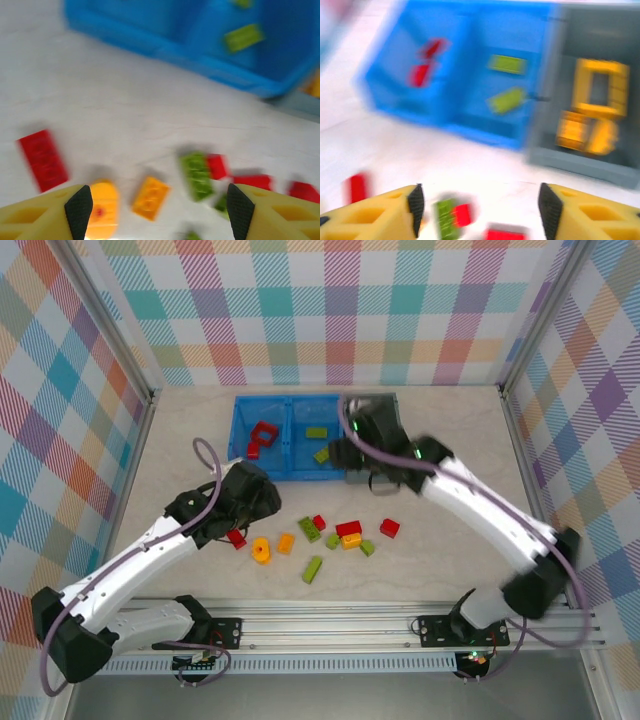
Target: Sort the legos into containers by color
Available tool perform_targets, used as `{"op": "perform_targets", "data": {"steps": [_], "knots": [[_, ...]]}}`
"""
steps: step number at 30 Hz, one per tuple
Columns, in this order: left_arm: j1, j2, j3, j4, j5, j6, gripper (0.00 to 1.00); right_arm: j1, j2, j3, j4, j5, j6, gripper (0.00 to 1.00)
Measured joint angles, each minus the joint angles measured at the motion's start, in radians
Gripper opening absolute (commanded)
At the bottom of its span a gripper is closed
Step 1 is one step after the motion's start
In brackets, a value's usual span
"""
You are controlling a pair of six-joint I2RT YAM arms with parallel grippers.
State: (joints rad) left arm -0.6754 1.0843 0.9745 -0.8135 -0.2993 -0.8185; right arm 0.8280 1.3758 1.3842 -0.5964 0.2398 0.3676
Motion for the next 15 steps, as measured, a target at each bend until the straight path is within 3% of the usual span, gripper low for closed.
{"op": "perform_targets", "data": {"steps": [3,5,11,15], "knots": [[0.07,0.006,-0.085,-0.05,0.02,-0.016,0.81,0.139,-0.146,-0.229,0.179,-0.145,-0.034,0.75],[0.103,0.016,-0.126,-0.058,0.037,-0.031,0.83,0.199,-0.159,-0.314,0.247,-0.209,-0.035,0.75],[0.185,0.07,-0.215,-0.004,0.096,-0.042,0.83,0.335,-0.11,-0.417,0.338,-0.254,-0.014,0.75],[0.229,0.139,-0.238,0.054,0.13,-0.037,0.81,0.365,-0.079,-0.419,0.382,-0.264,0.003,0.75]]}}
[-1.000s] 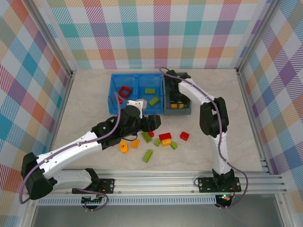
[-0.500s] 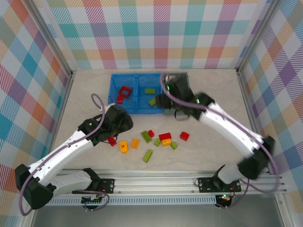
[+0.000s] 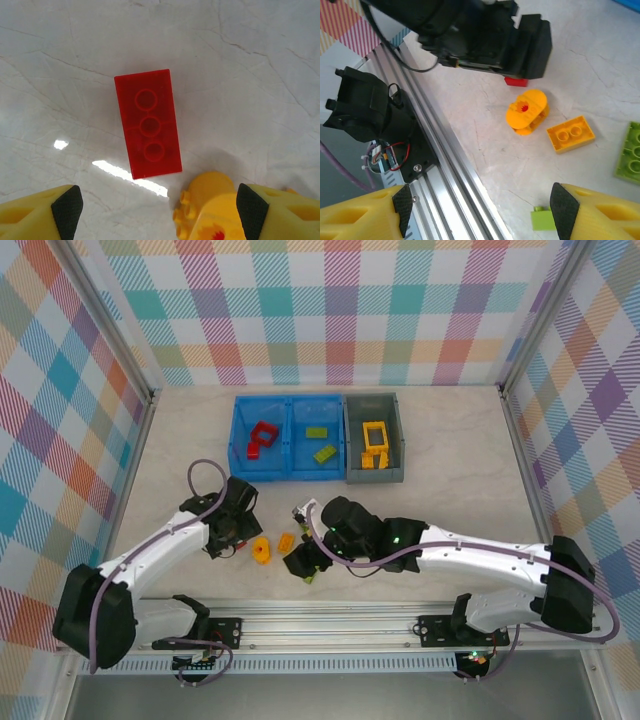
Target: Sort the legos into containers by color
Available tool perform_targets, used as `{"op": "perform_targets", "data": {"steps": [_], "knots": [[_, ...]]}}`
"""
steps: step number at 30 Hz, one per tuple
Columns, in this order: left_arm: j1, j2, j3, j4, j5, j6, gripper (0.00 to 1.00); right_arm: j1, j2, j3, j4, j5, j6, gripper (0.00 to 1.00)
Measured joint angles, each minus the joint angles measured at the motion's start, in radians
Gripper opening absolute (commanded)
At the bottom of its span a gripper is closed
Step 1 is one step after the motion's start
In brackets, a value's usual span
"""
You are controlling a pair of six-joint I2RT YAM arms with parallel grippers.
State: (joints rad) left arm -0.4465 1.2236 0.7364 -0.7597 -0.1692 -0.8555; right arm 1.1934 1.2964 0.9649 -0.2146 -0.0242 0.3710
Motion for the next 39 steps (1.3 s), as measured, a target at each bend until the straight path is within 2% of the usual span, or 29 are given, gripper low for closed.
{"op": "perform_targets", "data": {"steps": [10,14,20,26,29,33,39], "knots": [[0.092,0.137,-0.046,0.148,0.049,0.035,0.65,0.013,0.054,0.005,0.042,-0.008,0.033,0.75],[0.11,0.184,-0.051,0.193,0.057,0.045,0.54,0.022,0.084,0.021,0.042,-0.011,0.04,0.74],[0.121,0.184,-0.059,0.18,0.044,0.061,0.33,0.028,0.091,0.04,0.043,-0.011,0.044,0.74],[0.121,0.107,-0.051,0.174,0.06,0.084,0.27,0.029,0.09,0.04,0.041,0.021,0.056,0.74],[0.116,0.046,0.04,0.105,0.068,0.117,0.27,0.023,0.08,0.04,0.042,0.08,0.064,0.75],[0.115,0.066,0.278,0.044,0.075,0.192,0.27,-0.021,0.062,0.055,0.064,0.122,0.078,0.75],[0.121,0.333,0.635,0.0,0.084,0.311,0.27,-0.126,0.103,0.166,0.117,0.148,0.09,0.75]]}}
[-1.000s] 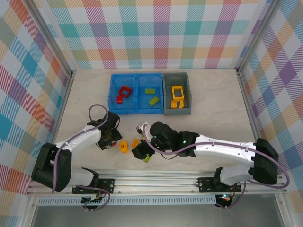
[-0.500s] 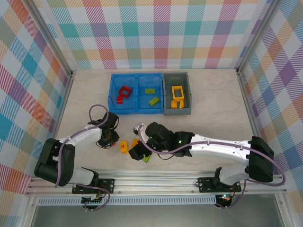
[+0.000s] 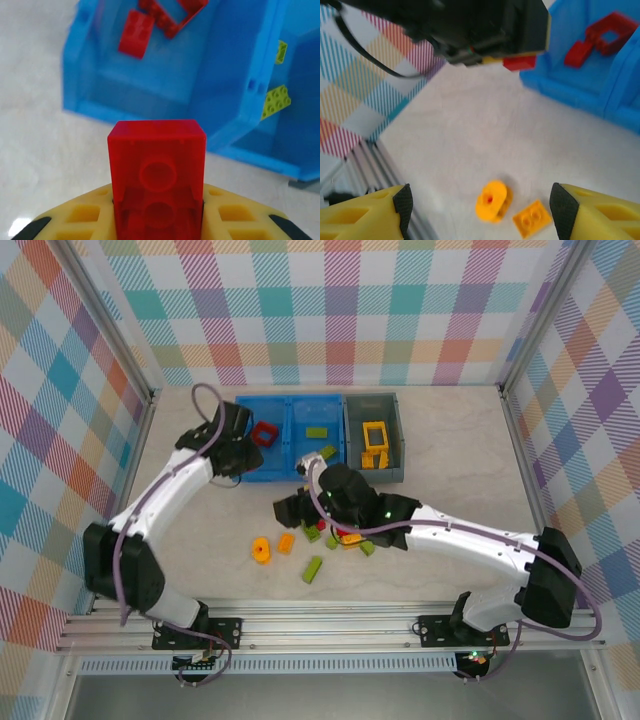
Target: Sort the legos into containers by color
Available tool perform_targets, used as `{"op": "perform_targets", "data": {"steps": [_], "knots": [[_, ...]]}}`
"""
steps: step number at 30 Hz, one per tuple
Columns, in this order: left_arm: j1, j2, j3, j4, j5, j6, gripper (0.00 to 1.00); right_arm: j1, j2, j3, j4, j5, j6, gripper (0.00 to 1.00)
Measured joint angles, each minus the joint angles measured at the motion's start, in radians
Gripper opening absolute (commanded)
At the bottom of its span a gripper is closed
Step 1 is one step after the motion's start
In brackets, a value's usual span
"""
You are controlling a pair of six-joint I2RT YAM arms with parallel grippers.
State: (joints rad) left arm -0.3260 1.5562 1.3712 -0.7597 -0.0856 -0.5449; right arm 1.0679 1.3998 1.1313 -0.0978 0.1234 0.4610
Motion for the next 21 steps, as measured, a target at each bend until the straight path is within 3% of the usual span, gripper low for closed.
{"op": "perform_targets", "data": {"steps": [10,21], "knots": [[0.002,0.463,0.36,-0.108,-0.07,0.127,0.27,-0.111,0.06,0.025,0.058,-0.035,0.055,0.75],[0.01,0.617,0.457,-0.178,-0.161,0.165,0.32,-0.113,0.06,-0.006,0.076,-0.067,0.085,0.75]]}}
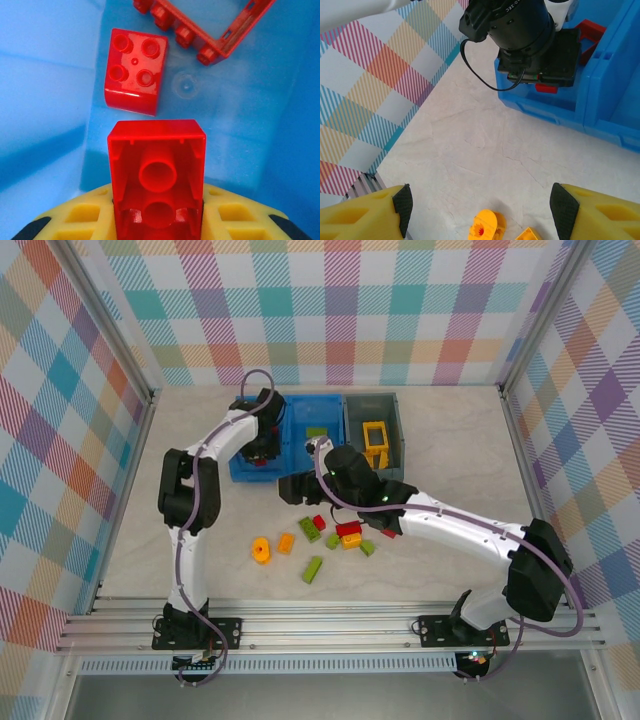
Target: Sort the legos into containers by color
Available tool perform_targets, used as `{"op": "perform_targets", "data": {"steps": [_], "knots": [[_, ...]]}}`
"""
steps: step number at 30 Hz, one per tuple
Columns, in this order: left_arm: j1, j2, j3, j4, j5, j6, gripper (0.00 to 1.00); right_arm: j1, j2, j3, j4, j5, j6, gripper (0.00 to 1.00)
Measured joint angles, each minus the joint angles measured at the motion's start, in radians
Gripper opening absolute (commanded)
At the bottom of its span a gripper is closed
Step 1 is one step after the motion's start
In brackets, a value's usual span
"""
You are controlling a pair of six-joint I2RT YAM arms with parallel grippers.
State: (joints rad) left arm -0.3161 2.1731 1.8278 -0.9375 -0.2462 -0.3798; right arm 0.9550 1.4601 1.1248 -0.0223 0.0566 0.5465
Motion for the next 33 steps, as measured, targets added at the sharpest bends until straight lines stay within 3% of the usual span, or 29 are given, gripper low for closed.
{"op": "perform_targets", "data": {"steps": [9,19,25,33], "knots": [[0.0,0.042,0.001,-0.032,-0.043,0.017,0.55,0.0,0.0,-0.007,0.0,-0.012,0.016,0.76],[-0.009,-0.035,0.021,-0.058,-0.043,0.02,0.58,0.0,-0.013,-0.023,-0.051,0.024,0.019,0.74],[-0.031,-0.356,-0.053,-0.014,-0.031,-0.01,0.6,0.0,-0.056,-0.033,-0.197,0.088,0.017,0.67],[-0.221,-1.005,-0.512,0.171,0.153,-0.11,0.63,0.082,-0.058,-0.024,-0.463,0.145,0.023,0.63]]}}
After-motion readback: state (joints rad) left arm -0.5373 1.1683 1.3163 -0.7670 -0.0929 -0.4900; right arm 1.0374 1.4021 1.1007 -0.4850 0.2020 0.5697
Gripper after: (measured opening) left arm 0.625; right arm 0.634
